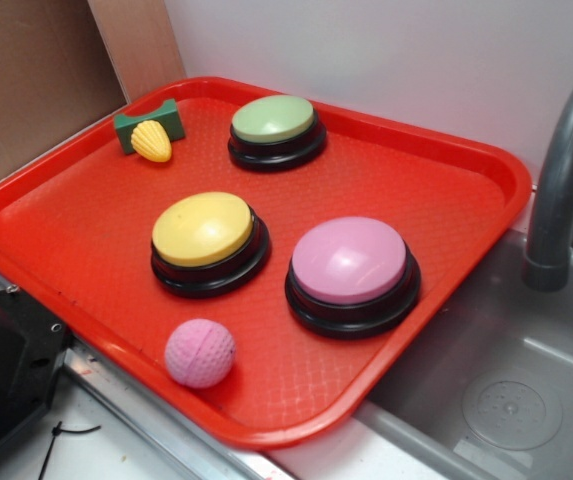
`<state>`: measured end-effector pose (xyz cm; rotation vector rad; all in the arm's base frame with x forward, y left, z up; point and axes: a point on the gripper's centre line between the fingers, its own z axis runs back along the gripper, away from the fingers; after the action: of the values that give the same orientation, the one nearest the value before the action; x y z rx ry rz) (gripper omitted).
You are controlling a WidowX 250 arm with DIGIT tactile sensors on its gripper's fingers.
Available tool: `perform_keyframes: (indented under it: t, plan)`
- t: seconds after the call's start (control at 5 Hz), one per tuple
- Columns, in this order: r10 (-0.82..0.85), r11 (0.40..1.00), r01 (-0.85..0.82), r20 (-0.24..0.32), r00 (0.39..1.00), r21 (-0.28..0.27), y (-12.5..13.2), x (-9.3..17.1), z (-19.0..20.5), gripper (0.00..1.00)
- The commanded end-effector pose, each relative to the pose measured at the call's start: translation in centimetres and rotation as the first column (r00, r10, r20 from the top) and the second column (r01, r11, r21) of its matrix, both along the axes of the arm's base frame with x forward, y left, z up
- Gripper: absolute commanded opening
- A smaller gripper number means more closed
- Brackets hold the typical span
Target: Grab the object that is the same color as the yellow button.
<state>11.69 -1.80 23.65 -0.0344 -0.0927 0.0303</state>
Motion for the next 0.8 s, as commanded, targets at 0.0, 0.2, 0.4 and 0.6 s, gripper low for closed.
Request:
perform_keyframes:
  t: [0.0,0.2,0.4,0.6]
  plan:
    - [0.0,1.0,0.0,0.0,1.0,0.0,0.0,0.0,0.0,1.0]
    - [0.165,0.986,-0.164,0.002,0.986,-0.032,1.5,1.5,-1.2,1.0]
    - [0.311,0.949,-0.311,0.0,0.95,-0.048,2.7,2.6,-2.5,1.0]
    - [0.53,0.847,-0.528,0.021,0.848,-0.057,5.4,4.7,-5.2,1.0]
